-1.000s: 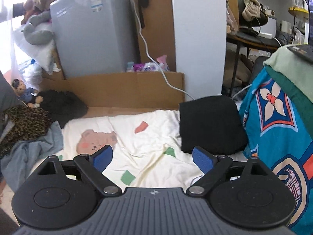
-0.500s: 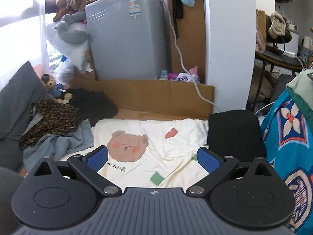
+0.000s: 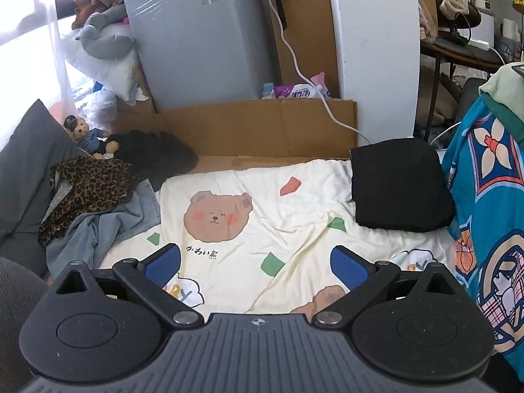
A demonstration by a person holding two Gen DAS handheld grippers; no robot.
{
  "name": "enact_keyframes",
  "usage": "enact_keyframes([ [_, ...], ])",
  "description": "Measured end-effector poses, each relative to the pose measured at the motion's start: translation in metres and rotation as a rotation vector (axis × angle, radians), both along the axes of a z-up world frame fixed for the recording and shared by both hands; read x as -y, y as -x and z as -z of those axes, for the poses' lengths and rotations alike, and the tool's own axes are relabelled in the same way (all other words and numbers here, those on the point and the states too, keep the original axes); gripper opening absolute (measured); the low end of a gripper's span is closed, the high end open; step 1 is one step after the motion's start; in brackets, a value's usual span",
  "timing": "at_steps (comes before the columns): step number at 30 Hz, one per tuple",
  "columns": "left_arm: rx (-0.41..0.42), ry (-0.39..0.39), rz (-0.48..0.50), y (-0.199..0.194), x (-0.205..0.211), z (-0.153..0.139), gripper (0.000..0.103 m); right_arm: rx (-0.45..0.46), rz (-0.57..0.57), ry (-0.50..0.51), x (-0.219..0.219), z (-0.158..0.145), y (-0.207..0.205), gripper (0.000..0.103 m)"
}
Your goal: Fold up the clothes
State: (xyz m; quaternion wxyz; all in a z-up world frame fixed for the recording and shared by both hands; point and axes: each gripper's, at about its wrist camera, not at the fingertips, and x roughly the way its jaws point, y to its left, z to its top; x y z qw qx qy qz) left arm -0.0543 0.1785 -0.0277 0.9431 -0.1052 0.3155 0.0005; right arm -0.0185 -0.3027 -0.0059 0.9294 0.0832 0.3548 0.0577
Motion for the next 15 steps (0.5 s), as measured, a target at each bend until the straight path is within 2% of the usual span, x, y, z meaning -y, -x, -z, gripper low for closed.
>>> enact_keyframes([
  [11,-0.009,-0.063,0.025,0.001,0.013,-0.005,0.102,-0.009,-0.023,-0.002,-0.005,0.004,0.002,0.101],
  [15,-0.02,-0.043,0.042,-0.001,0.015,-0.001,0.102,-0.007,-0.037,0.008,-0.011,0.003,0.003,0.101],
])
